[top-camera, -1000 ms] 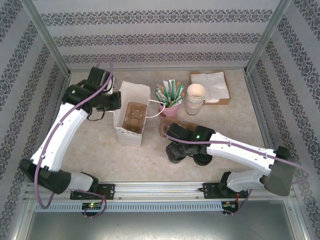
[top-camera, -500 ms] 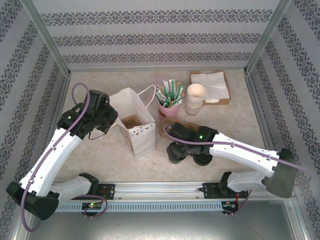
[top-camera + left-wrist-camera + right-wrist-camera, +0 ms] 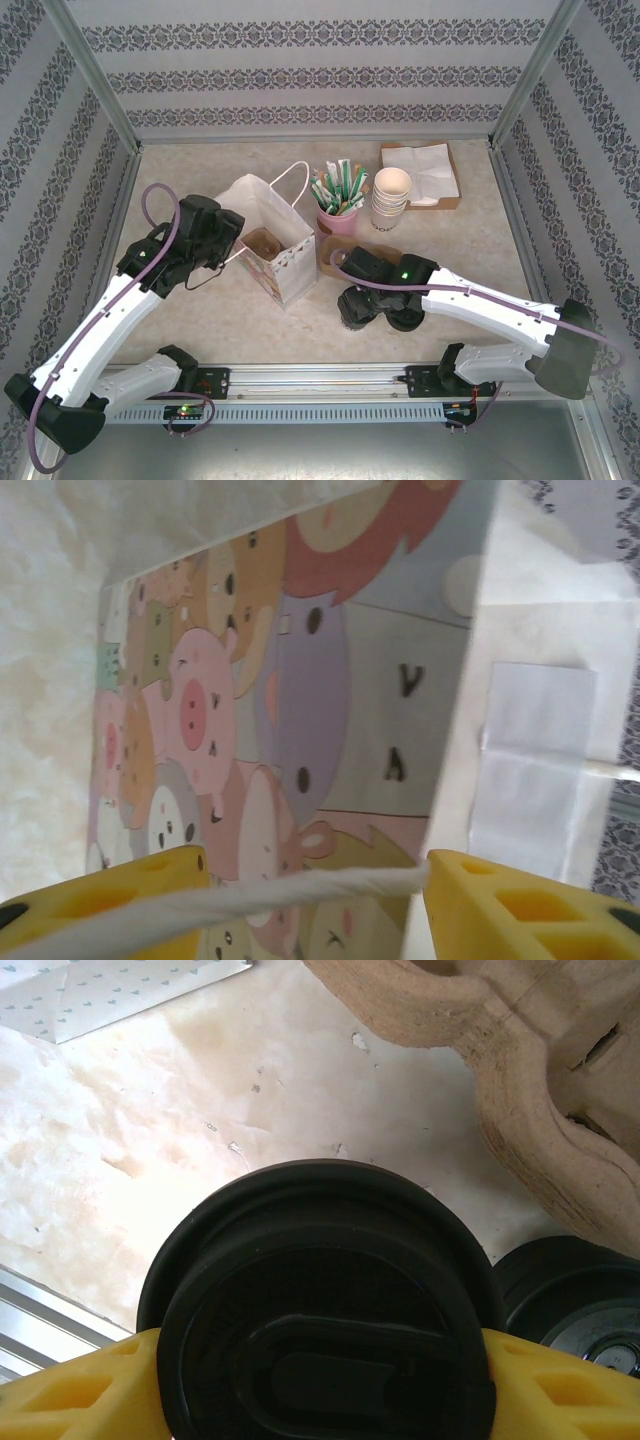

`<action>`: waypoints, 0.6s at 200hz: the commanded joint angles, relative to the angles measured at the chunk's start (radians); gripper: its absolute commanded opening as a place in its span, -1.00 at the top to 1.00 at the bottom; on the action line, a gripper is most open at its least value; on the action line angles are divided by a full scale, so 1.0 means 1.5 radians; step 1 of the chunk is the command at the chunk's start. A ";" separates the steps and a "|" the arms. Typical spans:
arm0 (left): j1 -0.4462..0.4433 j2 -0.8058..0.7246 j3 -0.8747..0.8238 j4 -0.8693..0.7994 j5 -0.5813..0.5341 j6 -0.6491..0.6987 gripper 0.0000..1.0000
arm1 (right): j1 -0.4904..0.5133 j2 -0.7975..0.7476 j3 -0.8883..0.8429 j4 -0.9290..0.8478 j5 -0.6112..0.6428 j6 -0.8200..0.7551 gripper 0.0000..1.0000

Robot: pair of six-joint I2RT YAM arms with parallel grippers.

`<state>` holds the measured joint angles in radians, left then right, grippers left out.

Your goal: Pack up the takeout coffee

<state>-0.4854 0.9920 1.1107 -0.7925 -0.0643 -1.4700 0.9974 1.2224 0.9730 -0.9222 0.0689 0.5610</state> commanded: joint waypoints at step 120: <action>-0.011 0.005 0.057 0.160 -0.014 0.052 -0.10 | -0.004 -0.017 -0.021 0.021 -0.008 -0.005 -0.24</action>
<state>-0.4911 1.0241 1.1702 -0.6323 -0.1013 -1.4136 0.9966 1.2106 0.9577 -0.9035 0.0616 0.5613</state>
